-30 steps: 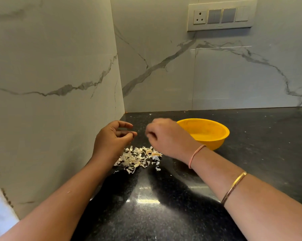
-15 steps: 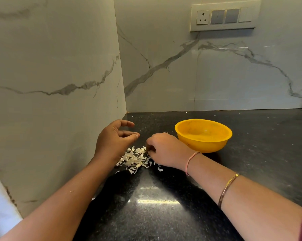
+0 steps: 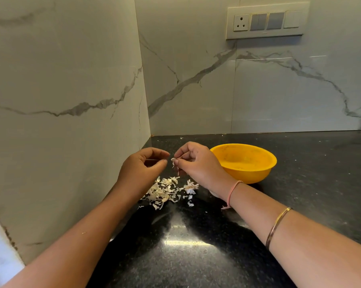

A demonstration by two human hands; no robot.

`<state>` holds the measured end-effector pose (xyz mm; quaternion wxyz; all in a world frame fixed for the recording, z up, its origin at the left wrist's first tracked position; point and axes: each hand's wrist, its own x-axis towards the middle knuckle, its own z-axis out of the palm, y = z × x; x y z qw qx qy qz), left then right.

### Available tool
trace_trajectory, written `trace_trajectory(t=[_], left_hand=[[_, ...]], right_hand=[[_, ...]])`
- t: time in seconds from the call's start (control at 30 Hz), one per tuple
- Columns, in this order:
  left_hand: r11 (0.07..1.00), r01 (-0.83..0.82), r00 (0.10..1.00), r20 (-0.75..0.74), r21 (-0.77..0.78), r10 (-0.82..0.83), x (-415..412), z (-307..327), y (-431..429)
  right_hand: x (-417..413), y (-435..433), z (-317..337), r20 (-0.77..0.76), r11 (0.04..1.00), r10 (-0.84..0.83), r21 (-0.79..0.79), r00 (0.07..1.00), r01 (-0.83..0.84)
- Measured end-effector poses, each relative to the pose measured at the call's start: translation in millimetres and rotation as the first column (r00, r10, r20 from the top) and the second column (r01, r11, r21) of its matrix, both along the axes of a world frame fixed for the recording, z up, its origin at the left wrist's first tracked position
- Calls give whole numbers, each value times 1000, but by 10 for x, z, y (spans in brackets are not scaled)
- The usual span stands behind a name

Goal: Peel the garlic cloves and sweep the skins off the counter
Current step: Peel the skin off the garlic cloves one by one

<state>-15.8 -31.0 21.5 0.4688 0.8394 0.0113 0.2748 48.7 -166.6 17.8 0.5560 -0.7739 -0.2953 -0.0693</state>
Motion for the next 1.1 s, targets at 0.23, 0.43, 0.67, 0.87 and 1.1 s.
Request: trace_trajectory(t=[0.23, 0.43, 0.67, 0.87, 1.1], left_hand=[[997, 71, 997, 6, -33, -71, 26, -22, 11], [995, 60, 998, 30, -81, -58, 54, -30, 37], [992, 79, 996, 37, -95, -76, 55, -33, 32], [980, 107, 994, 52, -166, -100, 49, -29, 20], [975, 115, 993, 49, -191, -107, 43, -25, 15]], right_hand=[[-73, -4, 26, -101, 991, 110, 81, 989, -102], [-86, -2, 29, -167, 977, 184, 143, 969, -161], [-95, 3, 29, -170, 970, 198, 174, 965, -169], [-96, -12, 41, -204, 975, 187, 161, 961, -156], [-69, 6, 20, -66, 996, 32, 82, 997, -26]])
